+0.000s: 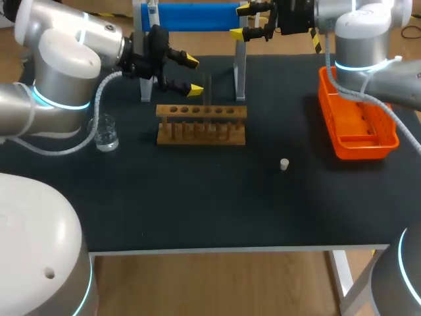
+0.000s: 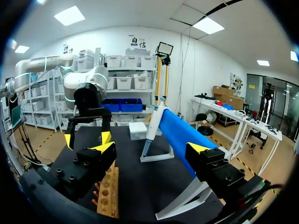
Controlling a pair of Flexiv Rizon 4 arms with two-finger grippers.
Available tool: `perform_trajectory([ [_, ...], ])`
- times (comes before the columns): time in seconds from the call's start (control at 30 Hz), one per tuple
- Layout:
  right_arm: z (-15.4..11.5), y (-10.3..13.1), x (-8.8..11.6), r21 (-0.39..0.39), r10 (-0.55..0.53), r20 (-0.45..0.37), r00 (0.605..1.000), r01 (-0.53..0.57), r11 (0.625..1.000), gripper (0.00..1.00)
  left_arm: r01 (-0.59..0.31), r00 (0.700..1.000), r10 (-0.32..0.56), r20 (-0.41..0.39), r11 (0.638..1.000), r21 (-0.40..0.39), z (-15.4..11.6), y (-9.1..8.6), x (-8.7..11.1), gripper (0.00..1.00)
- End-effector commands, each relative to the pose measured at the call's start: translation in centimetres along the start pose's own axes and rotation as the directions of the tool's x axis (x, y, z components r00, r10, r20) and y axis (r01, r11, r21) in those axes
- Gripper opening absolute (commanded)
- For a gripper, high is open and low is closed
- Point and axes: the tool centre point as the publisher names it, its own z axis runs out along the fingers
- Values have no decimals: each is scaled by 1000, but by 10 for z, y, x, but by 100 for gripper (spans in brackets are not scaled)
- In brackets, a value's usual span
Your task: Invert the test tube, pick up the pipette, mount the tip to pipette, aspirate from beaker and dispense into the tube, eject the tip, return the pipette, and cap with the stopper.
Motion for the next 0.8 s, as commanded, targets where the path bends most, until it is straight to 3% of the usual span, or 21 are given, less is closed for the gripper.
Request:
perform_trajectory([
  [0.03,-1,1,0,4,1,-1,1000,-1,1000,100,-3,1000,3,7,1000,2,12,3,-2,100],
  [0.8,-1,1,0,4,1,-1,1000,-1,1000,100,-8,1000,8,-9,1000,-10,53,21,-12,100],
])
